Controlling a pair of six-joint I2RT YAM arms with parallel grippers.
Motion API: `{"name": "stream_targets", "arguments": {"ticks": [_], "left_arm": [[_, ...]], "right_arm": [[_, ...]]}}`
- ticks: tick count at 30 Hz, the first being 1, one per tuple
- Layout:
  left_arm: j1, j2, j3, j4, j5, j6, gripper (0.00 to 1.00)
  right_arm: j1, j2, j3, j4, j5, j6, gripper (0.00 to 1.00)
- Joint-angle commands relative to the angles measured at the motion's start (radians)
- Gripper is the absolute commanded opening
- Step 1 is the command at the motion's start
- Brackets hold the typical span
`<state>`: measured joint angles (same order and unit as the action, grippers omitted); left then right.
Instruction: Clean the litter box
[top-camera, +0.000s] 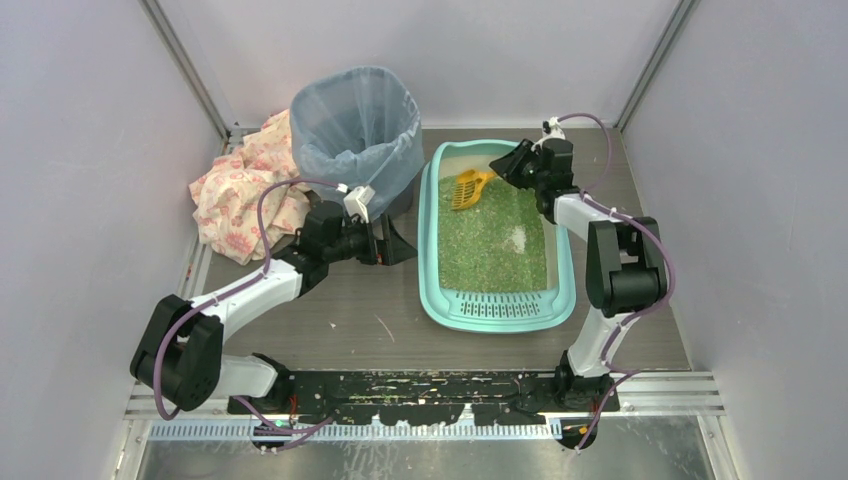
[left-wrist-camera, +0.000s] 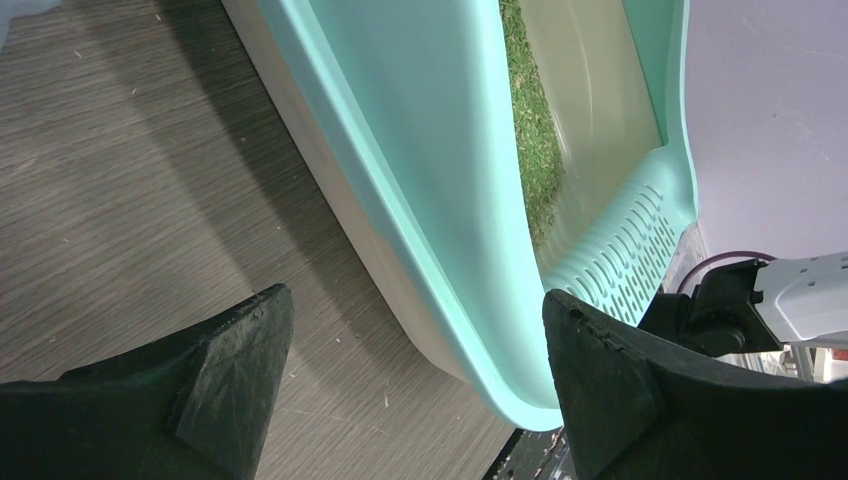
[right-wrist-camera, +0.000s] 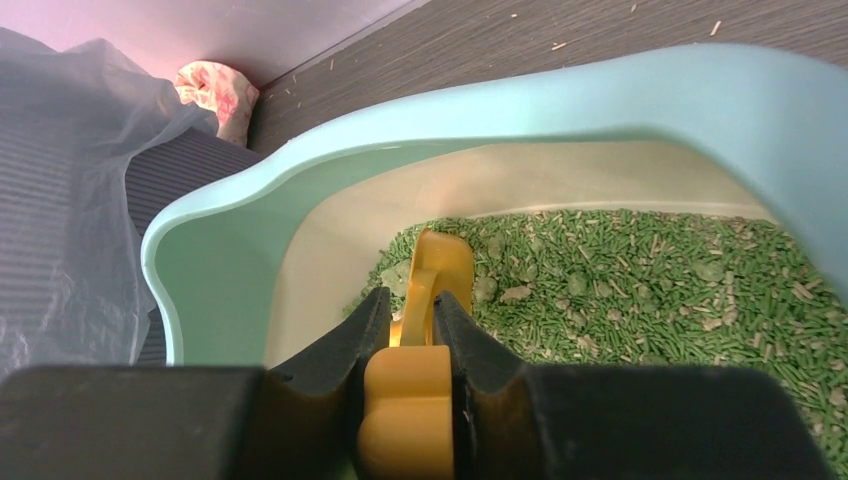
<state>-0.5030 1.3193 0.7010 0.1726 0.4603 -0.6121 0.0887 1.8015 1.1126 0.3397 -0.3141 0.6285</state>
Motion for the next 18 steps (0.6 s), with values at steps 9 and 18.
{"name": "stream_targets", "arguments": {"ticks": [9, 18], "left_arm": [[-0.003, -0.008, 0.028, 0.018, -0.008, 0.026, 0.94], [-0.003, -0.010, 0.028, 0.022, -0.002, 0.023, 0.94]], "right_arm": [[0.094, 0.055, 0.052, 0.081, -0.039, 0.025, 0.01], [0.121, 0.055, -0.015, 0.167, -0.083, 0.082, 0.01]]}}
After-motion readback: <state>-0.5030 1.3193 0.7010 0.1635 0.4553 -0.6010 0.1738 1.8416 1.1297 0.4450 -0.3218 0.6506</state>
